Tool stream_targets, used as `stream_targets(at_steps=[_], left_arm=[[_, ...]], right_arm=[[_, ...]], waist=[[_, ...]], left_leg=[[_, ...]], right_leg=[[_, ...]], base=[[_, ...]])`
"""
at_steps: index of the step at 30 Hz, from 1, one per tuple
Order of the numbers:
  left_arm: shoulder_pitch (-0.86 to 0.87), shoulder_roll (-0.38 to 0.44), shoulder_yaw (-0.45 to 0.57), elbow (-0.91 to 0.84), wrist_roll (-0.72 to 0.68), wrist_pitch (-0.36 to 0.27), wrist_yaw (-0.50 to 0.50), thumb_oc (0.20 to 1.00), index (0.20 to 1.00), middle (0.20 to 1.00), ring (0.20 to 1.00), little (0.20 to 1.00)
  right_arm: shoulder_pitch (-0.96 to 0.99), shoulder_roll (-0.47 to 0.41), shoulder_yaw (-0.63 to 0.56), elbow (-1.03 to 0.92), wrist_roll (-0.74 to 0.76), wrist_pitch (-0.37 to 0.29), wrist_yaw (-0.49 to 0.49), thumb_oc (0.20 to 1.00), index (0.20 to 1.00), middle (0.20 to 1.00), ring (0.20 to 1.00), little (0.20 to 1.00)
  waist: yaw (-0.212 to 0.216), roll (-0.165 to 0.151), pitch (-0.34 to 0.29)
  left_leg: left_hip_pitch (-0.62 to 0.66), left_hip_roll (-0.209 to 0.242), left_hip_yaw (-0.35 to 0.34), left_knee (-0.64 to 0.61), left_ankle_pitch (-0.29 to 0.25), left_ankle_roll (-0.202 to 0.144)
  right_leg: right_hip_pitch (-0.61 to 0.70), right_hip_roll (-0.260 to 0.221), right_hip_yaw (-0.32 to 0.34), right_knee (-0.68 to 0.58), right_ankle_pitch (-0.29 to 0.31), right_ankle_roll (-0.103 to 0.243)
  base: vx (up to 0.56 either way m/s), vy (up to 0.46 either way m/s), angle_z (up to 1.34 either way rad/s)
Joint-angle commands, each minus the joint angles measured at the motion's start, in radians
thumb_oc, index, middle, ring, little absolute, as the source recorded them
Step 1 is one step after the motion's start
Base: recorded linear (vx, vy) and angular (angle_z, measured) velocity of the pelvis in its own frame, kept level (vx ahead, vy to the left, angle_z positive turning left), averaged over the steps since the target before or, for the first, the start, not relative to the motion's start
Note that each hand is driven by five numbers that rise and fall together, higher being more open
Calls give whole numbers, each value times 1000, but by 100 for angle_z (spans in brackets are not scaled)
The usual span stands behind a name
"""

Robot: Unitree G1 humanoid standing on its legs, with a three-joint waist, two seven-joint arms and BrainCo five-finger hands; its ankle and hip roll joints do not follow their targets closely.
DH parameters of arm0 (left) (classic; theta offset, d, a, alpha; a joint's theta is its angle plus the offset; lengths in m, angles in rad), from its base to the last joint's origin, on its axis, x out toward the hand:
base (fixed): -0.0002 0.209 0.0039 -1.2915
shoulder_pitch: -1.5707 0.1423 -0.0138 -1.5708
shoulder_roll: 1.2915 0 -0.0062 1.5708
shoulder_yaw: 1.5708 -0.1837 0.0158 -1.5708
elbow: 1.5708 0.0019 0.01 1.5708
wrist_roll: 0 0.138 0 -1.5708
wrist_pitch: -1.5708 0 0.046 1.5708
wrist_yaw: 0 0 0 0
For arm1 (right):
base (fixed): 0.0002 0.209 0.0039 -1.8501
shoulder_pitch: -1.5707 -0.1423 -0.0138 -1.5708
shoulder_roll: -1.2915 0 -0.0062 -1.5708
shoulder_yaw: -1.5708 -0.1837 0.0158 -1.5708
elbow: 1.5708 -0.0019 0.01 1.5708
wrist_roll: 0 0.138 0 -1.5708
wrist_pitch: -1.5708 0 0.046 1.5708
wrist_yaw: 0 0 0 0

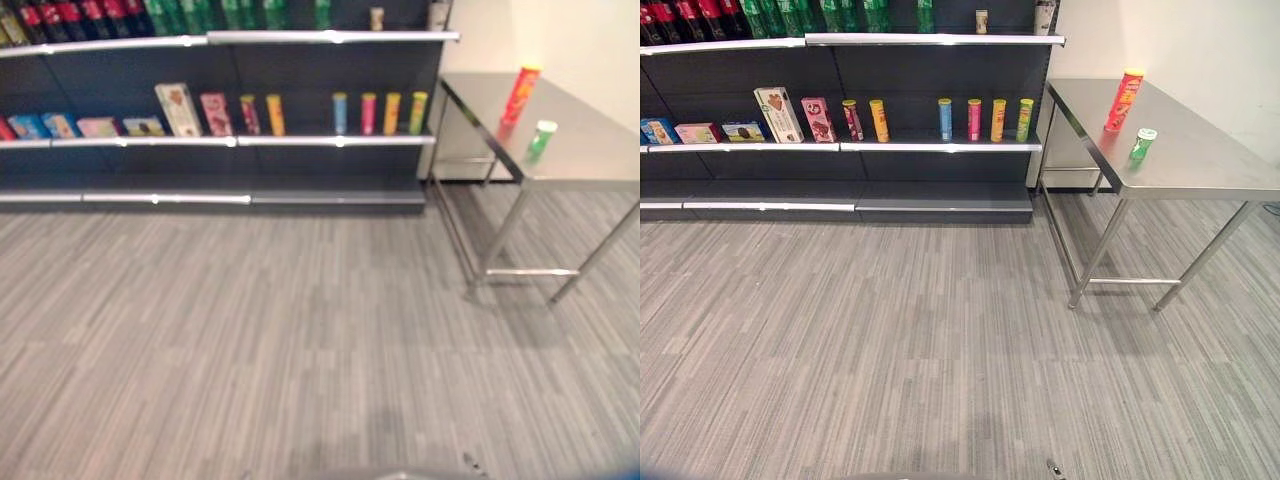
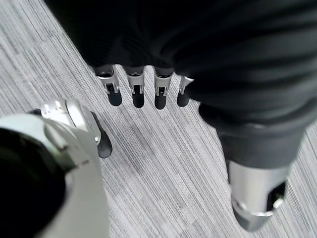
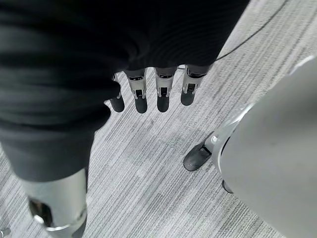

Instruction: Put the goods on the table back onto the shelves and tidy them up.

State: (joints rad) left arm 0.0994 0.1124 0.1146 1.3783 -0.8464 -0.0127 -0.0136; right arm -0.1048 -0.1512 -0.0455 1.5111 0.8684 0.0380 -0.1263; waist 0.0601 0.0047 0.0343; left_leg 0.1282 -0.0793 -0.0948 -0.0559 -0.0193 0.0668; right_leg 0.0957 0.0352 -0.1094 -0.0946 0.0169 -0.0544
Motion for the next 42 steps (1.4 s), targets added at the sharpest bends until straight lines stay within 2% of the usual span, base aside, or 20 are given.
stream_targets(at_steps=[1,14,32,42], left_arm=[[-50,-33,-34,65,47,-21,-16,1000,1000,1000,1000,1000],[-34,-33,-80,103,146,-10,-50,1000,1000,1000,1000,1000],[-34,-17,-81,108,177,-21,-48,1000,1000,1000,1000,1000],[-42,-11,-94,103,169,-21,-46,1000,1000,1000,1000,1000]], right_arm=[[-73,14,30,44,-30,4,14,1000,1000,1000,1000,1000],[-56,14,79,37,-120,-3,37,1000,1000,1000,1000,1000],[-48,13,103,15,-158,-8,50,1000,1000,1000,1000,1000],[-64,8,115,2,-155,-3,57,1000,1000,1000,1000,1000]], waist=[[-2,-3,-27],[-12,0,-32],[-16,-3,-31],[-12,-9,-6]], left_leg=[[1,67,-43,-31,-19,-71],[7,71,-30,-31,-21,-69],[10,75,-29,-31,-29,-72],[7,88,-38,-30,-34,-75]], right_leg=[[47,-81,14,8,-38,97],[49,-77,22,7,-36,97],[52,-74,24,7,-44,98],[44,-66,19,16,-52,93]], base=[[0,0,0],[3,0,-2],[1,0,-1],[9,-11,0]])
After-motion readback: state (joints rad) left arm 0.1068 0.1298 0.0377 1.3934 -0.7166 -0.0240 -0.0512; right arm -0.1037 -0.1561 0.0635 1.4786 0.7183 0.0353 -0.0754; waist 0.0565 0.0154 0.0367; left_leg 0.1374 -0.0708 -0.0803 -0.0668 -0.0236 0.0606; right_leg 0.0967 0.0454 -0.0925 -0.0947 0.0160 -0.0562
